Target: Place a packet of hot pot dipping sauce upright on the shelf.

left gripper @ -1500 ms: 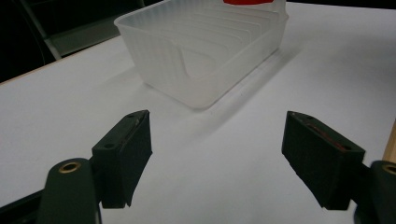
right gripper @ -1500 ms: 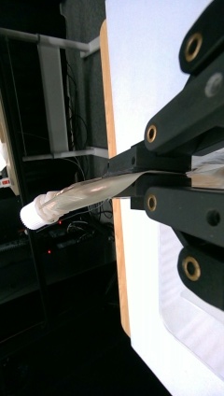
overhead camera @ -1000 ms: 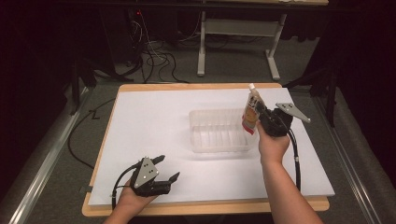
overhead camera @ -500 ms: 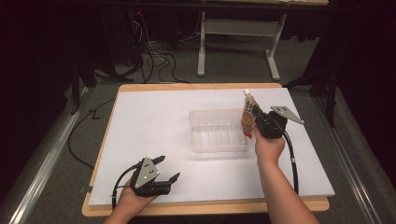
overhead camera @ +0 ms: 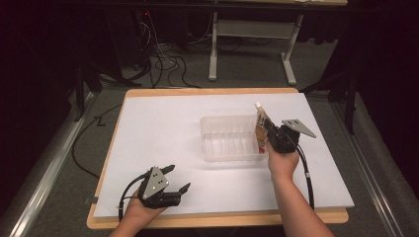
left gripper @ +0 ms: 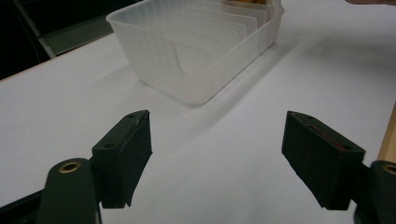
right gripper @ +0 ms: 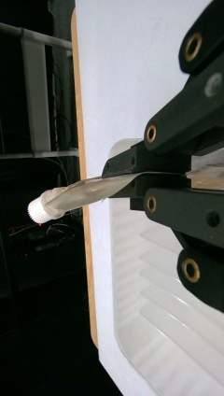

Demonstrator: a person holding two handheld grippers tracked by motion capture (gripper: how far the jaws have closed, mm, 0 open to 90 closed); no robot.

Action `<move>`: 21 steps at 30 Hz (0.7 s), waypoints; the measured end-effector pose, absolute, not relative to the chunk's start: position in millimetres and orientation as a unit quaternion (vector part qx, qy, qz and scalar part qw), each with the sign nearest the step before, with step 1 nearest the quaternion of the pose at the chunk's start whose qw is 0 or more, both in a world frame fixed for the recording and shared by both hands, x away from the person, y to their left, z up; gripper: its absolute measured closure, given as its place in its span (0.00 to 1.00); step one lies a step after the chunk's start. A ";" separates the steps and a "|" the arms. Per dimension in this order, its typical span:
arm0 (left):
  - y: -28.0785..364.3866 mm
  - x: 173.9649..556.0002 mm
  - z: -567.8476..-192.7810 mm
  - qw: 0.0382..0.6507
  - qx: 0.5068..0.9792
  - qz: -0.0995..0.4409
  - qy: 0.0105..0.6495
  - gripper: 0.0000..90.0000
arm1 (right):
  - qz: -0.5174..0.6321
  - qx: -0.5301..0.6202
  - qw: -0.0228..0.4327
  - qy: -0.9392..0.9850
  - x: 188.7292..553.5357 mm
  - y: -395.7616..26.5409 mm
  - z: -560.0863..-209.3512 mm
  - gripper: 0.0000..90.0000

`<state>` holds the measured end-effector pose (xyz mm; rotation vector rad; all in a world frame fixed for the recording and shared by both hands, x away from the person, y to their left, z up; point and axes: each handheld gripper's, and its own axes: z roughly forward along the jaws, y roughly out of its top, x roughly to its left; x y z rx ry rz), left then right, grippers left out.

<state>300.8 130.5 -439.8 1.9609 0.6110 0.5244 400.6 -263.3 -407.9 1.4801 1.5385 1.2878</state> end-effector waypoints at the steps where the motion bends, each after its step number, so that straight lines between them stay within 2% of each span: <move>1: 130.1 300.9 -440.0 0.489 0.807 0.215 0.251 0.28 | 0.490 0.561 0.318 0.587 398.3 -263.8 -408.8 1.00; 12: 129.4 300.2 -440.3 0.486 0.809 0.216 0.250 0.28 | 0.491 0.537 0.314 0.610 385.4 -263.8 -413.8 0.94; 15: 129.7 300.3 -440.4 0.486 0.809 0.217 0.251 0.28 | 0.498 0.527 0.304 0.618 386.1 -264.0 -412.0 0.82; 16: 129.7 300.3 -440.4 0.486 0.809 0.217 0.251 0.28 | 0.498 0.527 0.304 0.618 386.1 -264.0 -412.0 0.82; 17: 129.9 300.5 -440.5 0.485 0.810 0.216 0.250 0.28 | 0.498 0.522 0.294 0.627 387.2 -263.6 -410.3 0.75; 18: 129.9 300.5 -440.5 0.485 0.810 0.216 0.250 0.28 | 0.498 0.522 0.294 0.627 387.2 -263.6 -410.3 0.75; 21: 130.1 300.5 -440.4 0.485 0.810 0.216 0.250 0.28 | 0.499 0.510 0.292 0.637 388.2 -262.2 -406.1 0.62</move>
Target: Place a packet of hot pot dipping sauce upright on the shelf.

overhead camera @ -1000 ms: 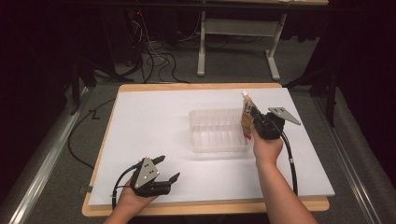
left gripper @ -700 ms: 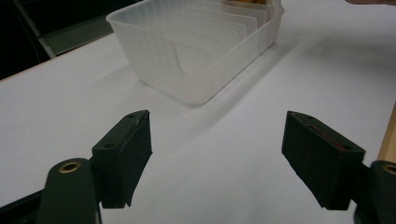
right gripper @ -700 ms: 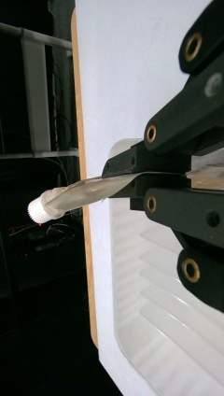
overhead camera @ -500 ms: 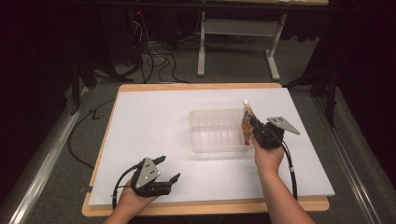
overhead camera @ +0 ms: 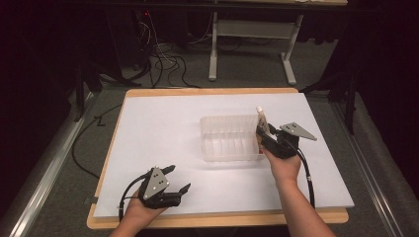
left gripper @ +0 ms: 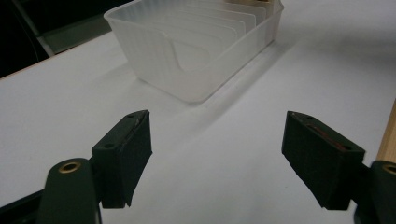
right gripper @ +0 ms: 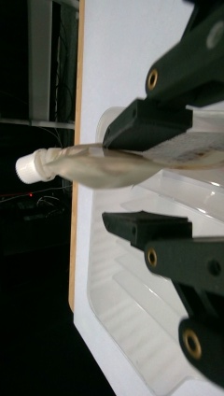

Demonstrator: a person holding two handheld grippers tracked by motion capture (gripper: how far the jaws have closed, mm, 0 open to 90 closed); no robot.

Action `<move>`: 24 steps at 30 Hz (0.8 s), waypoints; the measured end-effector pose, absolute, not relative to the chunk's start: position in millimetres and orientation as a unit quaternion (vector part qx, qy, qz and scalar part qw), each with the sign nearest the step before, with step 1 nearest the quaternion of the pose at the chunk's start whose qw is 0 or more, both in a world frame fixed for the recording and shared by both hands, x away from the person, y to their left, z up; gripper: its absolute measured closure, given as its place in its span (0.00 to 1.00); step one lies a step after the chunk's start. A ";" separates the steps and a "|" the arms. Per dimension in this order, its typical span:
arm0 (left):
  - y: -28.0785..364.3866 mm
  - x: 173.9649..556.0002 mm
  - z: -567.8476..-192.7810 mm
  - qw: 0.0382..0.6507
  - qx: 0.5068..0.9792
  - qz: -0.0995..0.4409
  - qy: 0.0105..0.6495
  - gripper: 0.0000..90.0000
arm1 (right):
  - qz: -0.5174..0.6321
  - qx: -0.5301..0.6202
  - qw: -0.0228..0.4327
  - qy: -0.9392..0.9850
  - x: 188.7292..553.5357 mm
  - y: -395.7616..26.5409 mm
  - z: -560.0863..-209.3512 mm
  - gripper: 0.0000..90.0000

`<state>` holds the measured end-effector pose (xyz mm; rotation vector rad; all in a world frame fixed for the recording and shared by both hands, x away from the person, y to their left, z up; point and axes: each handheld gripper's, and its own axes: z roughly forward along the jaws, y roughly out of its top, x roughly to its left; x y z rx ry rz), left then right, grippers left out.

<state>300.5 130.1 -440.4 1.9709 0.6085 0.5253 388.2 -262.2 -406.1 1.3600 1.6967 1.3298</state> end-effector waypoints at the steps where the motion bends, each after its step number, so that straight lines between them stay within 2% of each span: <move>1: 130.2 300.5 -440.3 0.485 0.810 0.216 0.250 0.28 | 0.499 0.510 0.288 0.638 388.4 -261.7 -405.0 0.59; 7: 129.8 300.6 -440.4 0.485 0.810 0.215 0.250 0.28 | 0.499 0.494 0.288 0.651 389.2 -260.1 -401.3 0.48; 8: 129.5 300.5 -440.5 0.485 0.811 0.214 0.249 0.28 | 0.496 0.492 0.287 0.656 389.2 -259.7 -400.1 0.40; 9: 129.3 300.5 -440.5 0.484 0.811 0.214 0.249 0.28 | 0.494 0.491 0.291 0.656 388.4 -259.3 -399.4 0.37; 14: 129.2 300.6 -440.5 0.484 0.811 0.214 0.250 0.28 | 0.495 0.478 0.292 0.664 386.4 -258.5 -395.7 0.25; 18: 129.1 300.5 -440.5 0.484 0.811 0.214 0.250 0.28 | 0.498 0.476 0.284 0.666 384.9 -259.2 -393.4 0.20; 24: 129.3 300.5 -440.4 0.485 0.811 0.213 0.250 0.28 | 0.496 0.476 0.278 0.671 381.1 -261.9 -391.1 0.19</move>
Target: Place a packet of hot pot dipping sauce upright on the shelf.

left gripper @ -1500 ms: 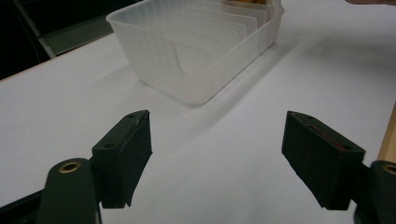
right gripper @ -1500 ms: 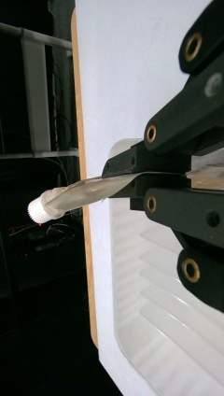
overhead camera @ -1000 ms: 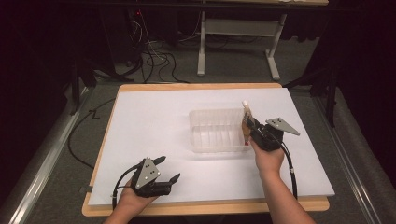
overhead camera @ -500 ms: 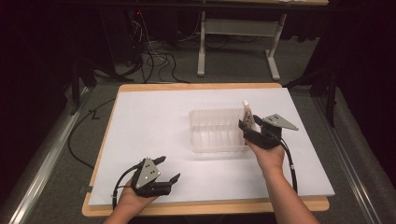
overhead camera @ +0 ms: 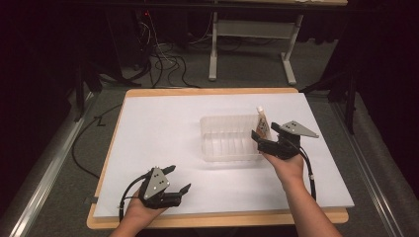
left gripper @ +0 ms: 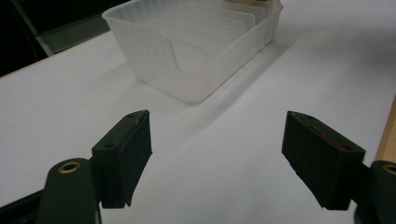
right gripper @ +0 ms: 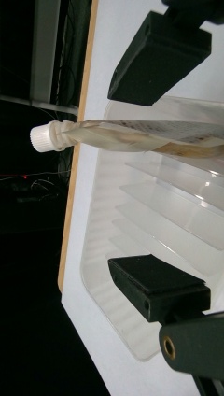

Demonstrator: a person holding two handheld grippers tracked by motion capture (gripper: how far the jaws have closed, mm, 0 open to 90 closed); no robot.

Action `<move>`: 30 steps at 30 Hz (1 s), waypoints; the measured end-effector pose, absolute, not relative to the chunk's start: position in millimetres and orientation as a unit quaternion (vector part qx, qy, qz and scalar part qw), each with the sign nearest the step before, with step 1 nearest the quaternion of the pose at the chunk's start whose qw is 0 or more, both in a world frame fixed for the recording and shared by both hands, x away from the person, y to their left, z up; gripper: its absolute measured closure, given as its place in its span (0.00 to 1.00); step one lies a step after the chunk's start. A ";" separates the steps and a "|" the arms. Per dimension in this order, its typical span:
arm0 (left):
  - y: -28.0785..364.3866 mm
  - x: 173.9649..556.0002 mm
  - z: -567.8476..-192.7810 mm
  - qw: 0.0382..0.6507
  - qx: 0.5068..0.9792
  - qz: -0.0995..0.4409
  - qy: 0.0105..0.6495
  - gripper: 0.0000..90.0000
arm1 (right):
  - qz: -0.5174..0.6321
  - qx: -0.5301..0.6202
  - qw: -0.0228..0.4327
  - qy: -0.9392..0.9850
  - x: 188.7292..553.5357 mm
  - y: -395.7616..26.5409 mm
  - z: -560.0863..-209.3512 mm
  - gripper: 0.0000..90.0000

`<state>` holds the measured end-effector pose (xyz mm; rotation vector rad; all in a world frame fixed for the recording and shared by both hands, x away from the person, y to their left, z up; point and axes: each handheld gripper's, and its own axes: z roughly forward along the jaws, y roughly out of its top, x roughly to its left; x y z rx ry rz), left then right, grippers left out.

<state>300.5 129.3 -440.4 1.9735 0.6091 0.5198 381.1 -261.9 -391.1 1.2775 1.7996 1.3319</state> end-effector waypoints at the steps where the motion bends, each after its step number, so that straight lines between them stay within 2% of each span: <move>1: 129.3 300.5 -440.4 0.485 0.811 0.213 0.250 0.28 | 0.495 0.475 0.278 0.672 380.2 -262.7 -390.6 0.18; 17: 127.0 300.7 -442.0 0.490 0.810 0.203 0.252 0.27 | 0.509 0.453 0.279 0.677 348.2 -287.4 -387.6 0.18; 30: 121.7 299.6 -444.2 0.503 0.807 0.180 0.252 0.27 | 0.508 0.457 0.285 0.672 304.7 -330.0 -407.1 0.17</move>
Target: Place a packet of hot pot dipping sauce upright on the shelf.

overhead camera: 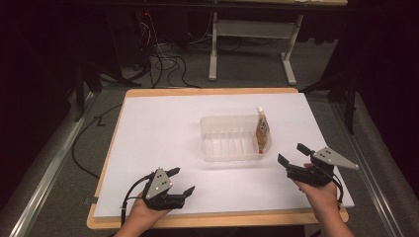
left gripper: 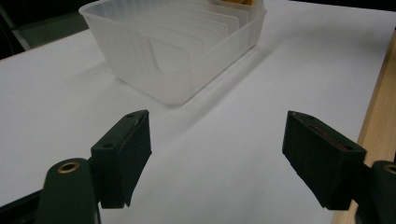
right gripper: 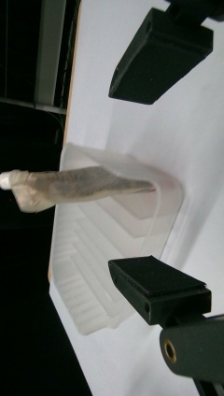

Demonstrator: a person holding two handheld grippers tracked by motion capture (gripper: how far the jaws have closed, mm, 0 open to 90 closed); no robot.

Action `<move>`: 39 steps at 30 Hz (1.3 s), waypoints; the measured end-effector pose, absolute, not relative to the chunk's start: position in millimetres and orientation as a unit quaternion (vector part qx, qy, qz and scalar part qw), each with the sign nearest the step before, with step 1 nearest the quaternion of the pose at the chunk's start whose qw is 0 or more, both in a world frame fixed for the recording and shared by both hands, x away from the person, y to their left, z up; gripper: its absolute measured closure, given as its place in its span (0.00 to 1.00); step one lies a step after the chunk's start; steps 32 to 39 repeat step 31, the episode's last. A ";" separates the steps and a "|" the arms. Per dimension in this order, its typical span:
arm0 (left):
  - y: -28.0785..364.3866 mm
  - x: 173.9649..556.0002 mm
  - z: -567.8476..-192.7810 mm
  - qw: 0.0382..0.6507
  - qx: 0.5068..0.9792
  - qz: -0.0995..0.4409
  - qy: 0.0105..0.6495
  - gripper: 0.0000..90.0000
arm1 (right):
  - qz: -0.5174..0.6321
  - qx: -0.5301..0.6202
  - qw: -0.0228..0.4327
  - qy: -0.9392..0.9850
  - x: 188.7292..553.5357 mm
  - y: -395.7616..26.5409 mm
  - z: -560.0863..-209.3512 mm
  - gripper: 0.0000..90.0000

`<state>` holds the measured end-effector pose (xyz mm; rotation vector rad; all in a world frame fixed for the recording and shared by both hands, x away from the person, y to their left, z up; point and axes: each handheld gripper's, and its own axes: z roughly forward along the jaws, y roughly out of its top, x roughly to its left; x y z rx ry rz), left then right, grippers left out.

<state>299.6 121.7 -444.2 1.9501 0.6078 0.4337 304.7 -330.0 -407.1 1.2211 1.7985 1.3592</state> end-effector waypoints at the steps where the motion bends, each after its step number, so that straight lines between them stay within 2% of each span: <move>1: 121.6 299.6 -444.3 0.504 0.807 0.177 0.254 0.27 | 0.508 0.458 0.288 0.670 301.3 -334.3 -409.7 0.17; 5: 119.9 300.6 -446.6 0.500 0.809 0.174 0.256 0.27 | 0.503 0.469 0.309 0.657 286.4 -354.4 -426.8 0.18; 10: 116.7 303.0 -448.0 0.501 0.808 0.167 0.259 0.27 | 0.504 0.487 0.299 0.648 282.2 -369.7 -436.0 0.18; 39: 116.7 303.1 -448.3 0.502 0.808 0.161 0.262 0.26 | 0.484 0.483 0.291 0.669 287.0 -359.4 -441.6 0.19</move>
